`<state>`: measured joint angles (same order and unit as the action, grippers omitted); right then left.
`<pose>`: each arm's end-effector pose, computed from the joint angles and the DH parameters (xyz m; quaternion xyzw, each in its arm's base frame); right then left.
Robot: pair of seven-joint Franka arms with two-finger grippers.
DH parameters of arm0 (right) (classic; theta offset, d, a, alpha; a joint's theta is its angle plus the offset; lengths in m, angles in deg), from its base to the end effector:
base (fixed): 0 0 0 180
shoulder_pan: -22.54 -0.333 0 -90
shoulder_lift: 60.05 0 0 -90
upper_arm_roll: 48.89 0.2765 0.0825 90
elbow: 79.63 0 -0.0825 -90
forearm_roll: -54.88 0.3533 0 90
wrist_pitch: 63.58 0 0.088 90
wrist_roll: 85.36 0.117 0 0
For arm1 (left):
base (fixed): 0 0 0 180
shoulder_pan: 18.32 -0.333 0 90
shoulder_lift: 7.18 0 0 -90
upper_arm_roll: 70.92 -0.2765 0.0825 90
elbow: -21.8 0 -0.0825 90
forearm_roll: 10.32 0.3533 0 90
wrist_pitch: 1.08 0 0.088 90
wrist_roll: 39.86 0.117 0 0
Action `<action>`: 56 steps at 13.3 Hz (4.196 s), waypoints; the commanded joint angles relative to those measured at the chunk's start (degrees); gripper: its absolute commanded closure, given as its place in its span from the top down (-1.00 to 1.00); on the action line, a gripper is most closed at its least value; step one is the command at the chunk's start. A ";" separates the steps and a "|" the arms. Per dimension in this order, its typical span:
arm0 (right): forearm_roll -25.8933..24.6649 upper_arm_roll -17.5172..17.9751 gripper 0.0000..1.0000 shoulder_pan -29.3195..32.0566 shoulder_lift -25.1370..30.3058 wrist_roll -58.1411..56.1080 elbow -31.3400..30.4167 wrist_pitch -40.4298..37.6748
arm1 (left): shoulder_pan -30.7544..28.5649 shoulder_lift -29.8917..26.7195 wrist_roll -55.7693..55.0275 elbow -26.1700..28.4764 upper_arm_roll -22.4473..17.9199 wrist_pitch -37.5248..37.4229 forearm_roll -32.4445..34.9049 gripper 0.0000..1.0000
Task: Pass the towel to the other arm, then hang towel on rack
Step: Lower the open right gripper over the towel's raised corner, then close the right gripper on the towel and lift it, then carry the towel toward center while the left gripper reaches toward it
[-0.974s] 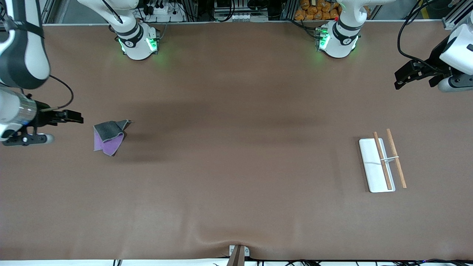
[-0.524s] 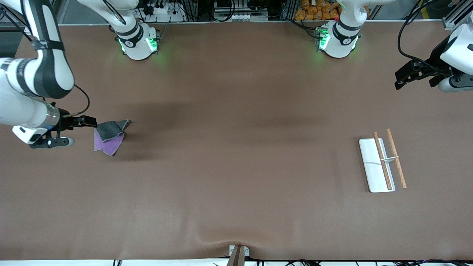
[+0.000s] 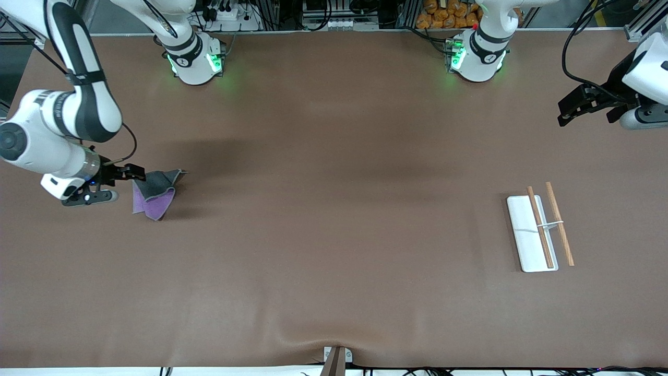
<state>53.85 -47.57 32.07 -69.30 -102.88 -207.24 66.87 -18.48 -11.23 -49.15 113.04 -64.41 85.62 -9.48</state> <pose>0.4968 -0.0722 0.2652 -0.9946 -0.0872 0.0555 0.0079 0.4956 -0.0553 0.5964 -0.9996 -0.0262 0.0029 0.0118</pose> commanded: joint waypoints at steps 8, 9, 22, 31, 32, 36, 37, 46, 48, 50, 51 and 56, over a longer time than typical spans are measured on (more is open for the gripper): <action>-0.11 0.79 0.67 5.93 -7.53 -11.22 -3.79 13.60 | 0.07 0.80 0.50 -1.60 0.08 0.05 -0.67 1.00; 0.07 0.79 0.59 5.93 -8.40 -11.22 -3.79 14.83 | 0.16 0.80 0.42 -1.60 0.17 0.14 -0.67 1.00; 1.82 0.97 -1.00 5.50 -10.79 -10.43 -3.79 15.55 | -0.11 1.42 0.59 -1.07 0.43 0.23 -0.76 1.00; 5.25 1.05 -1.00 -1.18 -4.73 0.27 0.86 -2.36 | 0.07 1.60 0.15 -1.16 0.43 0.76 -0.84 1.00; 5.25 1.05 -1.00 -1.97 -4.37 2.46 2.00 -4.83 | 0.07 1.60 0.15 -1.16 0.52 0.76 -0.84 1.00; 5.43 1.14 -1.00 -6.27 -2.88 12.99 6.83 -14.84 | -0.02 1.95 0.15 -1.07 0.43 1.11 -0.84 1.00; 6.39 1.23 -1.00 -7.41 -2.79 17.04 8.50 -17.65 | -0.19 1.77 0.24 -1.07 0.43 1.11 -0.84 1.00; 20.00 1.23 -1.00 -16.64 -2.79 47.70 19.66 -28.58 | 0.16 1.77 0.06 -1.33 0.52 1.63 -1.45 1.00; 23.34 1.14 -1.00 -19.80 -3.14 56.49 22.39 -28.40 | -0.10 1.68 0.06 -1.42 0.70 1.72 -2.25 1.00; 25.98 1.14 -1.00 -22.18 -3.49 64.94 25.20 -28.05 | 0.33 2.03 -0.02 -1.59 0.78 3.47 -2.51 1.00; 26.78 1.14 -1.00 -22.71 -3.67 67.50 26.43 -28.14 | 0.60 2.12 -0.29 -1.77 1.31 3.74 -3.99 1.00; 37.22 1.14 -1.00 -22.80 -3.67 73.92 27.59 -28.14 | 0.95 7.56 -1.70 -2.30 4.47 10.67 -8.91 1.00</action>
<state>87.56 -46.28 9.41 -72.41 -32.11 -181.13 39.66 -17.71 -6.88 -50.21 112.58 -60.55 94.20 -15.57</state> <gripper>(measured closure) 0.974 0.000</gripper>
